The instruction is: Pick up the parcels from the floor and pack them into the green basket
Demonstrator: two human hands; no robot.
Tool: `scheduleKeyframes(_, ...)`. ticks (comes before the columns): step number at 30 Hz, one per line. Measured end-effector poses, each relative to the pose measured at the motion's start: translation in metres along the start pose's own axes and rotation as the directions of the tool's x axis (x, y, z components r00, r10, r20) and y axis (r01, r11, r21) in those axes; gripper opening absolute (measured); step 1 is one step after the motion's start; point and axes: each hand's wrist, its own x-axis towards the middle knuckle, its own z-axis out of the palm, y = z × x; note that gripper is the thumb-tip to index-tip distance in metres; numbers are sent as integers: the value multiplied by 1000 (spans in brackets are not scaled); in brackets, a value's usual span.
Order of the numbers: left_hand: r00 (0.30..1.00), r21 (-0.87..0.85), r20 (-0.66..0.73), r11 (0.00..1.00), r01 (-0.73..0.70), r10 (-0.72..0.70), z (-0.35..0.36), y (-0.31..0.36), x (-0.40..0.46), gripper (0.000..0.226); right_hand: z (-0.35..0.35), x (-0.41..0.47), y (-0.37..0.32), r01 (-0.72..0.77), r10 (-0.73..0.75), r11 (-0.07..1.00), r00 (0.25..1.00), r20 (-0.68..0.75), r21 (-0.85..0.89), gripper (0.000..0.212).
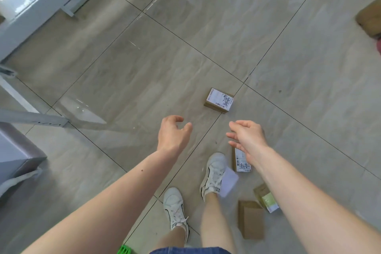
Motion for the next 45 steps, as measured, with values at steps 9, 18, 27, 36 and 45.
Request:
scheduleKeyframes(9, 996, 84, 68, 995, -57, 51, 79, 20, 130, 44, 7, 130, 8, -110, 110, 994, 994, -20, -10, 54)
scheduleKeyframes(18, 964, 174, 198, 962, -210, 174, 190, -12, 261, 60, 24, 271, 61, -215, 215, 977, 977, -12, -17, 56)
scheduleKeyframes(27, 933, 216, 286, 934, -285, 218, 268, -44, 369, 68, 48, 372, 93, -229, 231, 973, 965, 126, -31, 61)
scheduleKeyframes(36, 942, 122, 239, 955, -270, 236, 273, -36, 345, 49, 43, 371, 90, -212, 212, 977, 976, 54, -12, 25)
scheduleKeyframes(45, 985, 69, 125, 989, -132, 123, 186, 2, 239, 37, 28, 256, 29, -92, 93, 984, 996, 0, -151, 13)
